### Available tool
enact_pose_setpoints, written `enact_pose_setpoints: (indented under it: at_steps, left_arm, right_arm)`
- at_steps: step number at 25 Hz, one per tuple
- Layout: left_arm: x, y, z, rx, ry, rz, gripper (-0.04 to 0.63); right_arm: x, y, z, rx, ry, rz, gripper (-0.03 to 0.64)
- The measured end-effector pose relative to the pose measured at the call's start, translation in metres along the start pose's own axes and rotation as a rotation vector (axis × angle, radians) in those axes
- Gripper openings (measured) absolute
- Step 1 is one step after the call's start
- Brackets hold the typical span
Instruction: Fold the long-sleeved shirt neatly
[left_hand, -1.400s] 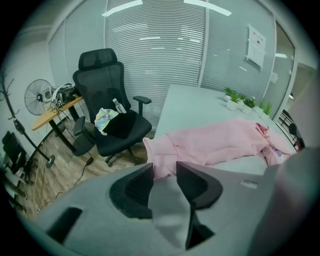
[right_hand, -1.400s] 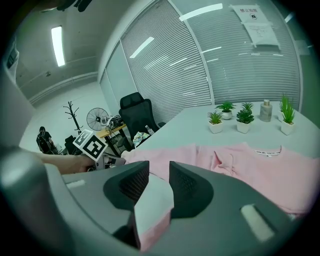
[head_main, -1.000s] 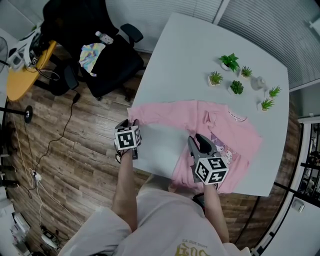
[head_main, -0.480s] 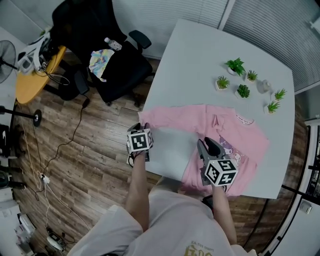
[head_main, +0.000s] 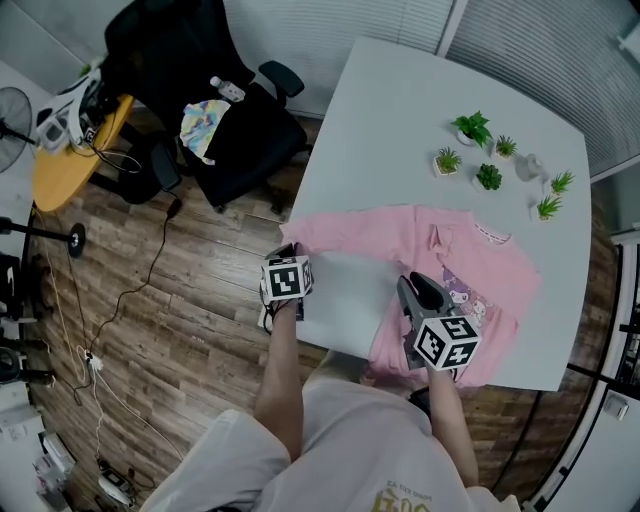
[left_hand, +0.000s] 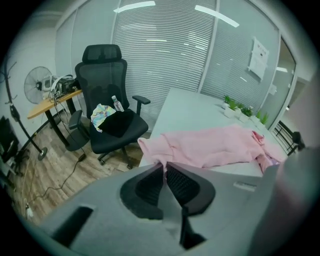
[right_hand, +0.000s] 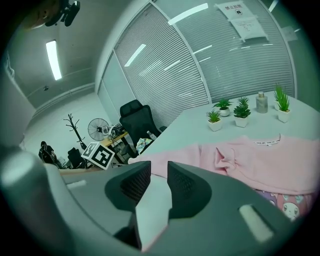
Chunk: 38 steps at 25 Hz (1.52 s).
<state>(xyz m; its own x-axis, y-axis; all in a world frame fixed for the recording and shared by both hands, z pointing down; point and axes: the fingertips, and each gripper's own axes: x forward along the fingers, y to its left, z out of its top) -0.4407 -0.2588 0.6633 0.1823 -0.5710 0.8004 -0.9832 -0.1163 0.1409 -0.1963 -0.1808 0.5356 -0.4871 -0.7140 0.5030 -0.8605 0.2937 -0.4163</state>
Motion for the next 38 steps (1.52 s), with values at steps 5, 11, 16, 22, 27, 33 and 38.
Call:
enact_pose_setpoints:
  at_steps: [5,11,16,22,27,33,38]
  left_arm:
    - [0.0,-0.001,0.0,0.021,0.011,-0.003,0.029]
    - [-0.008,-0.013,0.003,0.059,0.016,-0.03,0.028]
    - [-0.024,-0.031,0.015,0.086,-0.031,-0.066,0.028]
    - [-0.055,-0.057,0.055,0.094,-0.14,-0.109,0.028]
    - [-0.076,-0.101,0.086,0.156,-0.206,-0.167,0.028]
    - [-0.094,-0.149,0.103,0.175,-0.251,-0.259,0.028]
    - [-0.106,-0.183,0.112,0.197,-0.269,-0.318,0.028]
  right_arm:
    - [-0.008,-0.001,0.003,0.001,-0.012,-0.011,0.109]
    - [-0.021,-0.008,0.013,0.033,-0.073,-0.033,0.094]
    - [-0.026,-0.012,0.012,0.043,-0.075,-0.041,0.094]
    - [-0.031,-0.017,0.013,0.042,-0.078,-0.042,0.094]
    - [-0.043,-0.029,0.018,0.048,-0.094,-0.057,0.094]
    - [-0.063,-0.047,0.021,0.076,-0.124,-0.079,0.094]
    - [-0.082,-0.063,0.023,0.106,-0.155,-0.106,0.094]
